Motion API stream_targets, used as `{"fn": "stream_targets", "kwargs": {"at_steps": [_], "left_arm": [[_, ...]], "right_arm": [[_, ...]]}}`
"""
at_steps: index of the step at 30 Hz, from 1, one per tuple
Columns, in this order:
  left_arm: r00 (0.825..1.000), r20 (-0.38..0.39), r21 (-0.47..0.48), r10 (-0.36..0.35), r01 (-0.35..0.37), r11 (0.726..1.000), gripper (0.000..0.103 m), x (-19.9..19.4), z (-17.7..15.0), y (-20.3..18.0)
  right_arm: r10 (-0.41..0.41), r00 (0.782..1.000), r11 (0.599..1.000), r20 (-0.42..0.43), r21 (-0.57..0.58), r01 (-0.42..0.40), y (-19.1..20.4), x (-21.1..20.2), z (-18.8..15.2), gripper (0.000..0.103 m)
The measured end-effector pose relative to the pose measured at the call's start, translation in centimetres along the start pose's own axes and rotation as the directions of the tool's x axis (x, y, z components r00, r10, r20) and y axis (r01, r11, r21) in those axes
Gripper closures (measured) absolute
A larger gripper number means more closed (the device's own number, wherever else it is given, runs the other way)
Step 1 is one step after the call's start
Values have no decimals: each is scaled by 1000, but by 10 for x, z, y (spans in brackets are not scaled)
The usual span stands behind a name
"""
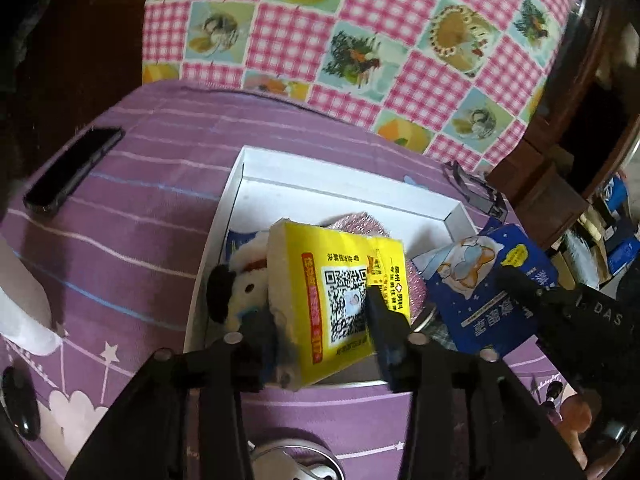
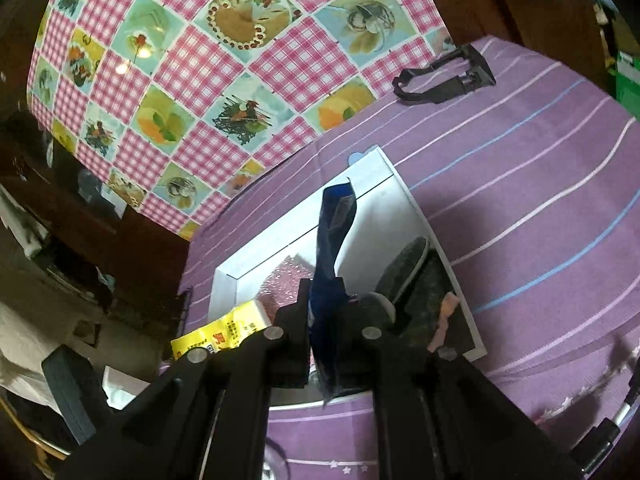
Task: Organize soft objects
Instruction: 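Lower the yellow and blue packets into the white box, opening both grippers, then withdraw both grippers from the box toward the loose items on the table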
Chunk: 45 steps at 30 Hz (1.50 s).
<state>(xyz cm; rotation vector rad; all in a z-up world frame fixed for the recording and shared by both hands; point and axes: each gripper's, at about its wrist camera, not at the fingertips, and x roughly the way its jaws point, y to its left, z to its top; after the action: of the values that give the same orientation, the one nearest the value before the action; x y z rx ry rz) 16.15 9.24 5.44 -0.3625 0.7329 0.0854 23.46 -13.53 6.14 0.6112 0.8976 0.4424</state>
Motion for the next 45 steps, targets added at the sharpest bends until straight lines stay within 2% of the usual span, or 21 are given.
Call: {"fn": "stream_targets", "kwargs": {"at_steps": [2,3,4,5,6,7,9,14,17,20,25,29,33,34,35,37,41,45], "left_arm": [[999,19,24,-36,36,999,40,-6,1,-4],[998,30,38,-49,48,998,29,-9,2,-6],[998,47,50,-51,48,998,24,-14,2,-8],[997,61,59,-46,43,997,23,-16,2,-11],[996,75,70,-39,33,997,23,-19,3,-13],[996,82,82,-33,26,996,23,-21,4,-16],[995,91,109,-33,23,994,23,-25,5,-20],[993,115,100,-35,23,995,23,-31,4,-23],[991,129,116,-41,26,993,23,-35,3,-26],[988,146,121,-40,23,992,23,-44,0,-28],[989,134,138,-58,40,990,23,-66,-11,-26],[985,171,162,-20,-8,987,23,-95,-27,-20],[982,189,166,-6,-25,986,23,-120,-53,-11],[982,191,170,-2,-31,985,23,-125,-60,-9],[981,193,183,-2,-34,983,23,-131,-71,-7],[982,187,203,-8,-31,979,23,-139,-88,-5],[991,131,233,-36,5,972,23,-144,-127,4],[996,42,282,-73,58,958,26,-129,-153,5]], "right_arm": [[17,1000,1000,-11,11,-16,-1,-3,3,85],[19,1000,1000,-14,12,-18,0,-6,4,76],[12,1000,1000,-15,5,-12,2,-10,7,69],[7,1000,1000,-7,-6,-8,3,-15,8,51],[3,1000,1000,12,-17,-3,5,-20,9,40],[-4,999,999,44,-32,5,7,-28,11,39],[-26,997,999,66,-46,29,9,-37,16,38],[-17,1000,996,13,-85,18,11,-43,23,37],[-58,998,991,-4,-124,57,11,-39,20,37],[-66,997,987,-31,-148,61,14,-38,18,37],[-95,995,972,-20,-219,88,29,-52,7,37],[-101,994,946,-41,-312,83,46,-62,-18,37],[-107,991,898,-84,-436,60,60,-66,-54,38],[-111,988,880,-111,-473,46,63,-66,-65,40],[-115,985,866,-132,-499,35,66,-66,-75,50],[-123,976,847,-181,-531,8,68,-63,-91,56],[-113,956,818,-269,-571,-64,63,-61,-130,59],[-113,947,816,-299,-572,-84,57,-56,-148,61]]}}
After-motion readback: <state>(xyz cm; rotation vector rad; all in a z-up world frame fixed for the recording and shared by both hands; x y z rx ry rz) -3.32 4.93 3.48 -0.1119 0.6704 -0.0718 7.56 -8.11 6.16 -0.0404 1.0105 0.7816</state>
